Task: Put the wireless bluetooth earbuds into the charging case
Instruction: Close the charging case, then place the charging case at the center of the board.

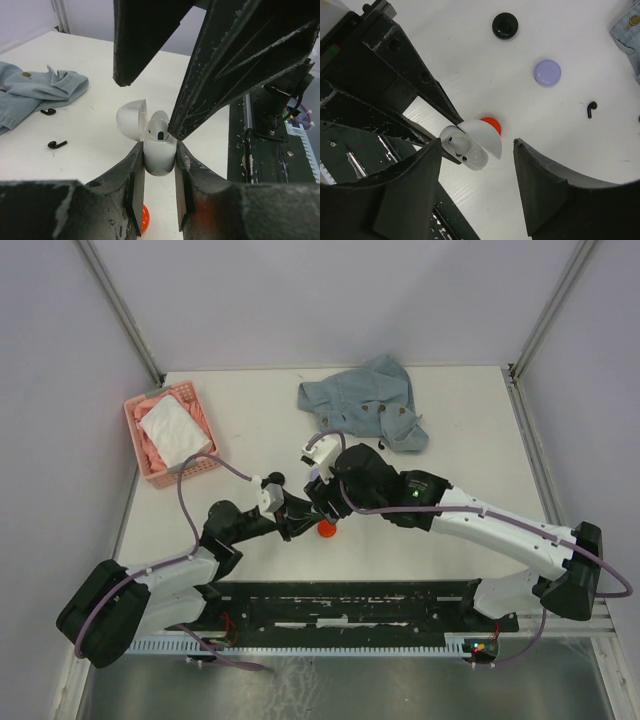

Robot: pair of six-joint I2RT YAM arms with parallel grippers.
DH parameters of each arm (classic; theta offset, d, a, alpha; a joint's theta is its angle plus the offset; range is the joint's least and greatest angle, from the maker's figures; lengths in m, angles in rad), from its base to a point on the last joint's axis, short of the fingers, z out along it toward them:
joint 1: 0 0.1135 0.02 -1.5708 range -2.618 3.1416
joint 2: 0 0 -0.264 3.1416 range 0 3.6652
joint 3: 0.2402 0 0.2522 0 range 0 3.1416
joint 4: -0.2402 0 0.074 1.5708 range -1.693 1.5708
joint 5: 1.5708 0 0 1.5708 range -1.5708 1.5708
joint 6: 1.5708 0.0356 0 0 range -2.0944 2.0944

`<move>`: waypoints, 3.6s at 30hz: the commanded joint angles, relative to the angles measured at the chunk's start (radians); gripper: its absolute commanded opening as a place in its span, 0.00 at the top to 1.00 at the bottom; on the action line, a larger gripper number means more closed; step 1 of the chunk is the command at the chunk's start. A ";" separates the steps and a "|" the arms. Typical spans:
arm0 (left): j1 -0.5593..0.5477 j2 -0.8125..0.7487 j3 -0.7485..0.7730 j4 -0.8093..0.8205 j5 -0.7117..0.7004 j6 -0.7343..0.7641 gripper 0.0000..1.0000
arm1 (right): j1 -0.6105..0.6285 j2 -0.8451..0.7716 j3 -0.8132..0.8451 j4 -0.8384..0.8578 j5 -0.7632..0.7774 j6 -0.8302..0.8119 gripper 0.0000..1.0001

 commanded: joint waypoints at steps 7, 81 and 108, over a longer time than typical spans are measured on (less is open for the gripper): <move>0.000 0.010 0.050 0.032 0.041 -0.022 0.97 | -0.031 -0.010 0.067 -0.066 -0.104 -0.059 0.21; 0.092 0.597 0.384 -0.636 -0.324 -0.590 0.76 | -0.187 -0.259 -0.704 0.558 0.387 0.185 0.07; 0.110 0.327 0.556 -1.297 -0.918 -0.341 0.08 | -0.188 -0.291 -0.720 0.543 0.449 0.150 0.05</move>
